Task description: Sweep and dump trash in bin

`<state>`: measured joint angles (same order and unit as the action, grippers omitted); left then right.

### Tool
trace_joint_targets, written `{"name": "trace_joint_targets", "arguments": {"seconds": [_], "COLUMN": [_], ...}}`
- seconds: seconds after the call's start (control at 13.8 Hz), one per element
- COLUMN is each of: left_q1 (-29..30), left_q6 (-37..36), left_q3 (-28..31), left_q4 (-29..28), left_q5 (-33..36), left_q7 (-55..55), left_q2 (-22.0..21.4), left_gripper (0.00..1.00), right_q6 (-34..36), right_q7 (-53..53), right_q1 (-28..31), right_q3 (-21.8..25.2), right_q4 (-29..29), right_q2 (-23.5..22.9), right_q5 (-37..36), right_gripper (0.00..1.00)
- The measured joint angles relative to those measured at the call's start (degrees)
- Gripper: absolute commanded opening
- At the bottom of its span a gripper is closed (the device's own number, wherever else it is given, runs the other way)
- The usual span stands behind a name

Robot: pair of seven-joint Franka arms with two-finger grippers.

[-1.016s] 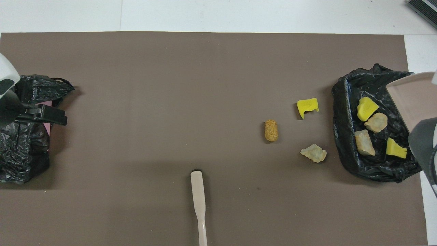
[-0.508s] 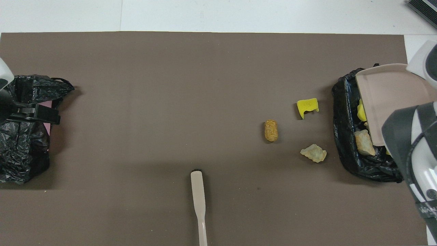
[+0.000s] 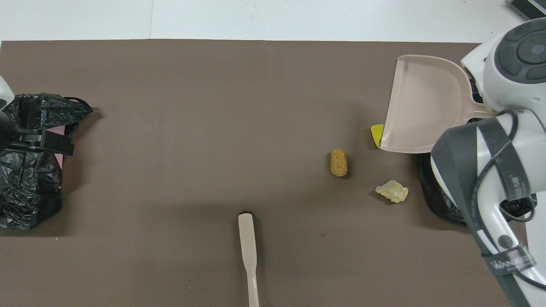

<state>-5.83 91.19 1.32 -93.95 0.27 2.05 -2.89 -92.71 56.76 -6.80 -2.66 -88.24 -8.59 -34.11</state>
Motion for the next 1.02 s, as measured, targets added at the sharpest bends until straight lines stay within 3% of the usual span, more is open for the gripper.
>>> {"name": "trace_joint_targets", "arguments": {"seconds": [0.36,0.8,1.02], "left_q1": [0.0,0.0,0.0], "left_q6": [0.0,0.0,0.0], "left_q3": [0.0,0.0,0.0], "left_q4": [0.0,0.0,0.0], "left_q5": [0.0,0.1,0.1], "left_q7": [0.0,0.0,0.0], "left_q2": [0.0,0.0,0.0], "left_gripper": [1.00,1.00,1.00], "right_q6": [2.0,4.7,3.0], "right_q7": [-27.2,-60.2,-72.4], "right_q1": [-6.1,-13.7,-16.3], "right_q3": [0.0,-0.1,-0.1], "right_q4": [1.6,11.0,14.0], "right_q2": [-1.7,-11.0,-15.3], "right_q5": [10.8,26.2,29.8], "right_gripper": [0.00,0.00,0.00]}}
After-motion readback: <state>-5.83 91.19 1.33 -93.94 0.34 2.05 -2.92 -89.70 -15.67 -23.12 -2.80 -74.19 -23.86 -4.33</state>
